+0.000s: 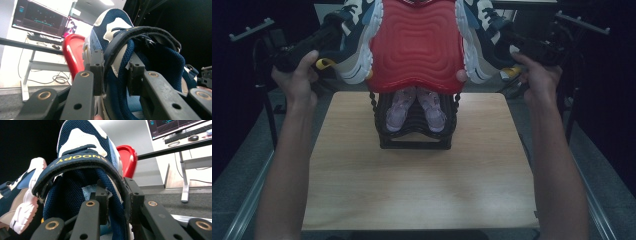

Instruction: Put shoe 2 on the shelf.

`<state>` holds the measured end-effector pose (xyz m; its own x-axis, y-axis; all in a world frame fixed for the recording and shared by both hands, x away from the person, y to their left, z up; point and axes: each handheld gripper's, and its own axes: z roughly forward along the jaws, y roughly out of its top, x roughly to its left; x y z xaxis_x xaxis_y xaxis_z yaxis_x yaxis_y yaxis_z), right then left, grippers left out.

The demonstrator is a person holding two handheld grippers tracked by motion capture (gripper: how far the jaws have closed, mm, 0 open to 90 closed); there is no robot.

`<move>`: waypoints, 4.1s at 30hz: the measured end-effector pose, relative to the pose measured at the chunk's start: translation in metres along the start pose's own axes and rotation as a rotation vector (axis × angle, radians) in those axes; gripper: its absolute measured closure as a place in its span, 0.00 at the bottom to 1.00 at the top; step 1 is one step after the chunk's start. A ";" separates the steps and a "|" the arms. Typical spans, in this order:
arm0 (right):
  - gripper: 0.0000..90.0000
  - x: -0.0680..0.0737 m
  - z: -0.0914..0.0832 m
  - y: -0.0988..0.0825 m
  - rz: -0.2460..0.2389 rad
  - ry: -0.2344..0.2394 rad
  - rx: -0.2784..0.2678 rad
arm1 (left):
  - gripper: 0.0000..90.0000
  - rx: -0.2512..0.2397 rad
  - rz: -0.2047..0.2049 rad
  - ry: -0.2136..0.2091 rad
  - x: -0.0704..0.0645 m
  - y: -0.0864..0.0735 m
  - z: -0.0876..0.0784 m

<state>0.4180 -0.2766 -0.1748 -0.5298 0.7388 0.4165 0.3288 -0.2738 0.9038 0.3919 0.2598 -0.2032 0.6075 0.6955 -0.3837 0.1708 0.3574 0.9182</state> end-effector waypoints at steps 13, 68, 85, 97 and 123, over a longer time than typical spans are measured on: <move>0.84 0.035 0.043 0.016 -0.033 0.014 0.036 | 0.80 0.032 0.064 0.027 -0.023 0.011 0.044; 0.51 0.059 0.100 -0.011 -0.152 -0.011 0.164 | 0.55 0.132 0.171 0.099 -0.023 -0.027 0.088; 0.50 0.048 0.078 -0.022 -0.146 0.092 0.102 | 0.50 0.143 0.163 0.044 -0.021 -0.025 0.066; 0.50 0.039 0.059 -0.025 -0.138 0.160 0.045 | 0.49 0.128 0.123 -0.013 -0.018 -0.026 0.046; 0.53 -0.005 -0.001 -0.079 -0.129 0.202 -0.045 | 0.48 0.116 0.046 -0.066 -0.004 -0.068 -0.014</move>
<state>0.3940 -0.2593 -0.2484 -0.7119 0.6329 0.3043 0.2152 -0.2159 0.9524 0.3670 0.2417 -0.2659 0.6660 0.6652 -0.3375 0.2277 0.2495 0.9412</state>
